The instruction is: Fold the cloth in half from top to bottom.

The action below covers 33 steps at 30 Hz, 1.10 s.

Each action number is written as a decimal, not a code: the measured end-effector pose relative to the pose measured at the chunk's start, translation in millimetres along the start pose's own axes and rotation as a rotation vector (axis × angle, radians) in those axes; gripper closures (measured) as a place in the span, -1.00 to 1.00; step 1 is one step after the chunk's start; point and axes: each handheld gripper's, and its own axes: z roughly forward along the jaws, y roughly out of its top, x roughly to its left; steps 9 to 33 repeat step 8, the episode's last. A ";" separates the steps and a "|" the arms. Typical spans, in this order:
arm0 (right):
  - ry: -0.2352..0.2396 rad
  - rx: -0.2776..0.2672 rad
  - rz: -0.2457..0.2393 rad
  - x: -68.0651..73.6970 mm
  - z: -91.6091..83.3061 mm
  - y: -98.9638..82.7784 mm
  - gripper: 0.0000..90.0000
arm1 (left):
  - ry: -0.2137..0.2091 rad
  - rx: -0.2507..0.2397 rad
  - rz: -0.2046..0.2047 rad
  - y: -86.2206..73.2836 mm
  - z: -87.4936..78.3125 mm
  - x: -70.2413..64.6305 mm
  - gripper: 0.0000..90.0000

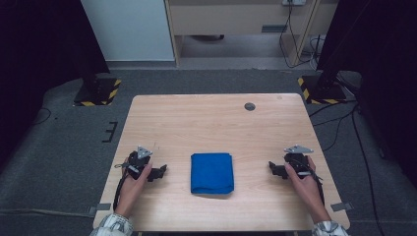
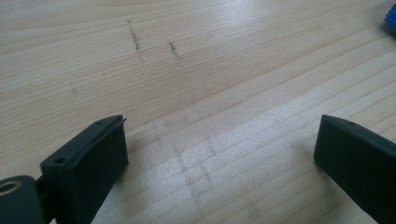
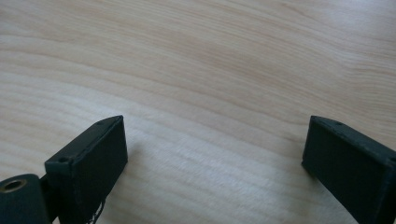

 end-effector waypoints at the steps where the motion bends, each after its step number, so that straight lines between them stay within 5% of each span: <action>1: 0.004 0.000 -0.006 1.7 -1.5 -1.4 -0.85 | 0.000 -0.001 -0.001 -0.3 -0.1 -0.4 -0.96; 33: 0.016 0.000 -0.018 8.1 -7.6 -7.5 -0.86 | 0.004 0.000 -0.004 -1.0 -0.9 -1.7 -0.96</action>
